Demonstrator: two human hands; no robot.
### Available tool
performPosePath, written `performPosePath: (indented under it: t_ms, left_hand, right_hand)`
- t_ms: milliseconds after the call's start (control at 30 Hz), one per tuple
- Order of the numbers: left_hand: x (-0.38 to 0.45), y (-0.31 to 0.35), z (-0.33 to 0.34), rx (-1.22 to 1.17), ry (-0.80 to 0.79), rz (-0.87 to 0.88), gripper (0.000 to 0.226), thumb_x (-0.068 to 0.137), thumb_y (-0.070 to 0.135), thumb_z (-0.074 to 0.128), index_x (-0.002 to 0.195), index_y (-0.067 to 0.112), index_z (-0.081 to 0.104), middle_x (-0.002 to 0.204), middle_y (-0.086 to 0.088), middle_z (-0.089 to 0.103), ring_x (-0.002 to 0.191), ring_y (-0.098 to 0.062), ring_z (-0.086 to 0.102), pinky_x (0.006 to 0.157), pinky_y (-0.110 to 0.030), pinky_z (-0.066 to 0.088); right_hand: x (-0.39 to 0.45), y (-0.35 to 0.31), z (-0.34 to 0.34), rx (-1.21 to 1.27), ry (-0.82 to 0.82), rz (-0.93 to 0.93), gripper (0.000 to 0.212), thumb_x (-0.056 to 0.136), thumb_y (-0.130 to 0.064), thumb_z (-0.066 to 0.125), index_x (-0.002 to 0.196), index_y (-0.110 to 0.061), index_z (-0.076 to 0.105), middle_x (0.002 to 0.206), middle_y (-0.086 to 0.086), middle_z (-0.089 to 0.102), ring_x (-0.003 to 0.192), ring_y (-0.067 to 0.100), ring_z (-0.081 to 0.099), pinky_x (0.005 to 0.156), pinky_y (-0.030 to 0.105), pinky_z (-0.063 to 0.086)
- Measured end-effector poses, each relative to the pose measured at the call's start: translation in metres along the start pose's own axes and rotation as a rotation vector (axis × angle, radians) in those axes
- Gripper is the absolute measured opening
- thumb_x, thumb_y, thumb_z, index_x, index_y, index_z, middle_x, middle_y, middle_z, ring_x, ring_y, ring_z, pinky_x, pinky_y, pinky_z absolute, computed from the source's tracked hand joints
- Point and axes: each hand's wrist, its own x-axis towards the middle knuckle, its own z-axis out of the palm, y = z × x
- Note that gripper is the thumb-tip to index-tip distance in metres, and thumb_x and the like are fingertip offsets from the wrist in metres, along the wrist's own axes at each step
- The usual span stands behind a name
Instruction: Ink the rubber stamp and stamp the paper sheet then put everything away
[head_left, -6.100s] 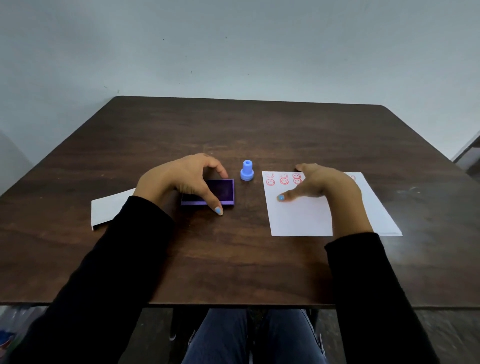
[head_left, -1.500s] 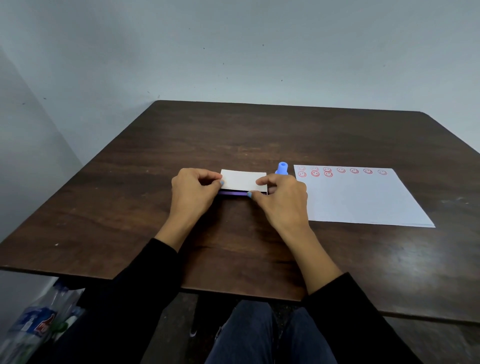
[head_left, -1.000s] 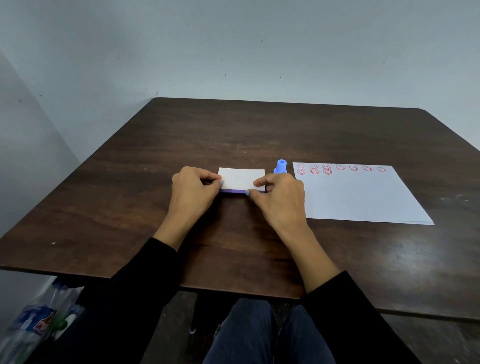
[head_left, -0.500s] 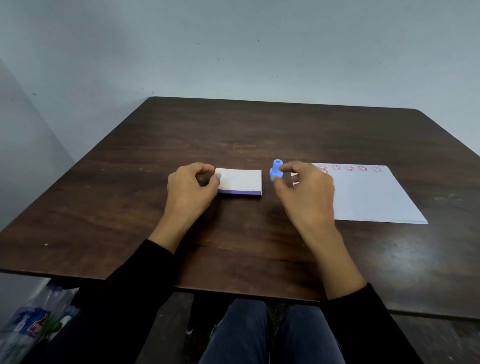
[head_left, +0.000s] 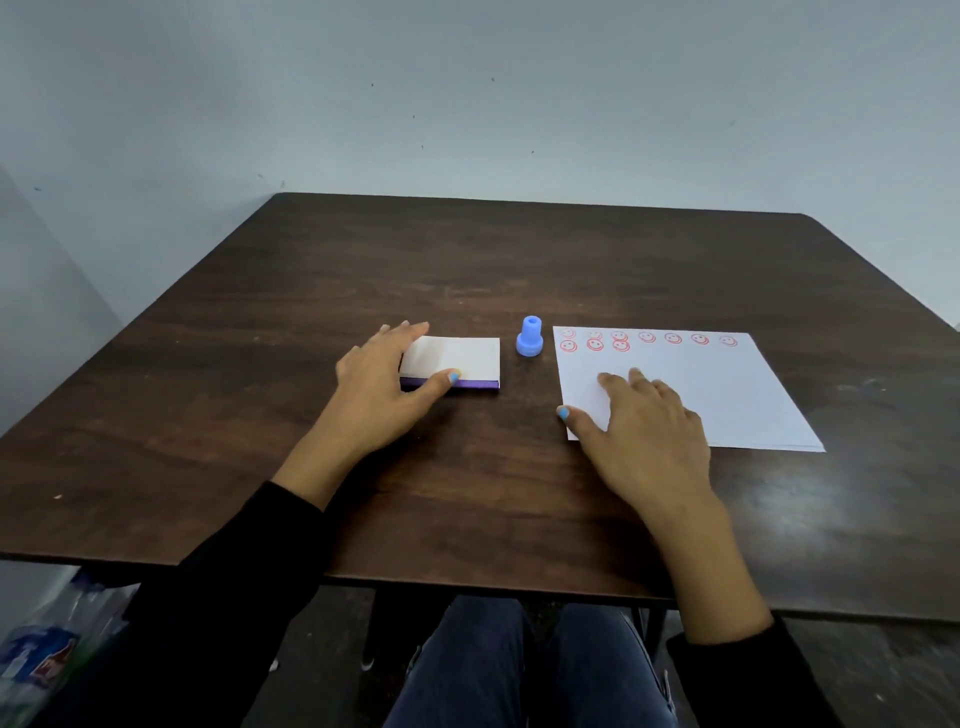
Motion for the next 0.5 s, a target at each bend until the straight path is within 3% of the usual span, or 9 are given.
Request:
performPosePath:
  t_ms: [200, 367, 500]
  left_hand:
    - [0.000, 0.005, -0.002, -0.002, 0.096, 0.029, 0.057, 0.087, 0.034, 0.059, 0.138, 0.017, 0.040, 0.149, -0.007, 0.037, 0.141, -0.019, 0.026, 0.115, -0.049, 0.020]
    - [-0.002, 0.004, -0.004, 0.002, 0.179, 0.095, 0.047, 0.094, 0.028, 0.048, 0.138, 0.016, 0.040, 0.145, -0.006, 0.042, 0.135, -0.014, 0.033, 0.103, -0.056, 0.037]
    - [-0.002, 0.002, -0.001, 0.030, 0.175, 0.114, 0.050, 0.094, 0.036, 0.037, 0.141, 0.020, 0.034, 0.144, 0.007, 0.035, 0.135, -0.007, 0.028, 0.112, -0.048, 0.028]
  right_hand:
    - [-0.003, 0.005, -0.007, 0.145, 0.100, -0.002, 0.057, 0.091, -0.053, 0.040, 0.140, -0.023, 0.037, 0.152, 0.005, 0.034, 0.140, 0.025, 0.030, 0.111, 0.044, 0.026]
    - [-0.001, 0.030, -0.021, 0.281, 0.186, 0.041, 0.045, 0.096, -0.032, 0.041, 0.140, -0.021, 0.037, 0.148, 0.003, 0.041, 0.137, 0.023, 0.035, 0.112, 0.042, 0.027]
    - [0.010, 0.055, -0.033, 0.284, 0.156, 0.064, 0.046, 0.097, -0.023, 0.040, 0.142, -0.017, 0.033, 0.149, 0.004, 0.039, 0.137, 0.024, 0.034, 0.112, 0.042, 0.027]
